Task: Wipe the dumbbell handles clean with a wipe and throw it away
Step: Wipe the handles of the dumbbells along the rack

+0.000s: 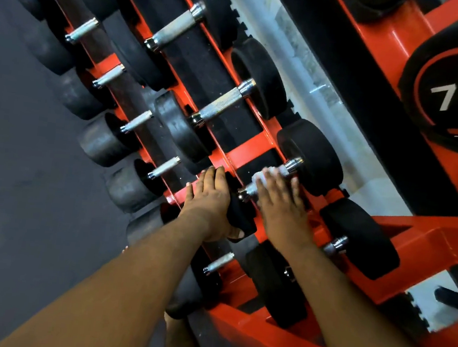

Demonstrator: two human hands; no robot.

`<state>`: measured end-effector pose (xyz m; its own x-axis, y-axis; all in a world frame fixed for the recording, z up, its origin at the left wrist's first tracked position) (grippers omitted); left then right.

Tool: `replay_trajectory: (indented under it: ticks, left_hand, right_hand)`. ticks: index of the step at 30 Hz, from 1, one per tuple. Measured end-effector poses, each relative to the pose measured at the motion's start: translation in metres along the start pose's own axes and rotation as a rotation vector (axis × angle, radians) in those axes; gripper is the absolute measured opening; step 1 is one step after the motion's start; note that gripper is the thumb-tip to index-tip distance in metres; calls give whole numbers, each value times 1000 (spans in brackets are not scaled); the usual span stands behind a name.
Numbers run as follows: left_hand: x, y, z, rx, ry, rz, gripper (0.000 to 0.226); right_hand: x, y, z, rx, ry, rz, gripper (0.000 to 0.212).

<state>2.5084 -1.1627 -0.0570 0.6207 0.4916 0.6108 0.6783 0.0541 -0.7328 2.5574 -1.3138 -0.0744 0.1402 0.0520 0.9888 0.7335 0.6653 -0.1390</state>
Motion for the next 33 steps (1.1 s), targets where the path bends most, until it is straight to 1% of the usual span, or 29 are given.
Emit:
replay_trajectory:
  ticks: [2,3,4,7,8,9,11,12,13,14,17,19,21,23,26,28,31,33]
  left_hand:
    - [0,0,0,2,-4,-1,154]
    - [0,0,0,2,0,-2,154]
    - [-1,0,0,3,3,-2,155]
    - [-1,1,1,7,9,-2,155]
    - [-1,1,0,7,8,-1,155]
    - [-1,1,0,6,6,-1,155]
    - [-1,1,1,7,5,-1,155]
    - [-1,1,1,9,6,0,154]
    - [-2,1,1,10,9,2,154]
    - [-2,1,1,10,10,3,154]
    - [0,0,0,2,-4,8,153]
    - [0,0,0,3,-9,3,153]
    - [-1,2,2,15,8,-10,155]
    - [-2,3,2,19,14,2,156]
    - [-1,2,1,19,9,4,156]
    - [1,1,1,21,7,2,155]
    - [1,1,0,23,9,5,154]
    - [1,1,0,20,17,10,154]
  right_hand:
    - [-9,-9,19,179,-20,63,79]
    - [-8,-9,18,213,-25,68,79]
    - [-5,-5,10,180,-19,53,79]
    - [5,5,-22,-74,18,-25,79]
    - [3,3,-20,-74,24,-29,78]
    - [-1,1,-9,-9,25,-13,78]
    - [-10,-8,14,180,-6,36,76]
    - [-12,-11,17,231,-27,51,74]
    - [-10,-9,12,221,-34,49,73]
    - [-6,-4,2,157,-26,39,72]
    - [4,7,-27,-138,29,16,71]
    - [4,9,-23,-223,35,31,73]
    - [4,10,-13,-233,17,41,71]
    - [5,12,-1,-177,20,78,67]
    - [5,8,20,31,-19,128,58]
    - [6,0,30,137,-23,126,60]
    - [2,-9,26,164,1,126,64]
    - [2,-15,23,161,-19,108,62]
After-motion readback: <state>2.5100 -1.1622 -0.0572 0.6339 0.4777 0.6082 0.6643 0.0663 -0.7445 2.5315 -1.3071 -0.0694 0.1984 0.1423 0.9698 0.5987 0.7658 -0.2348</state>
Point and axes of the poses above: each hand's wrist, its own y-axis towards the middle knuckle, its own x-axis out of the back of the hand, z = x × y, the point moved 7 cm from there along y, towards the middle knuckle, and after that the axes turned 10 degrees about y, right-handed, at the moved point
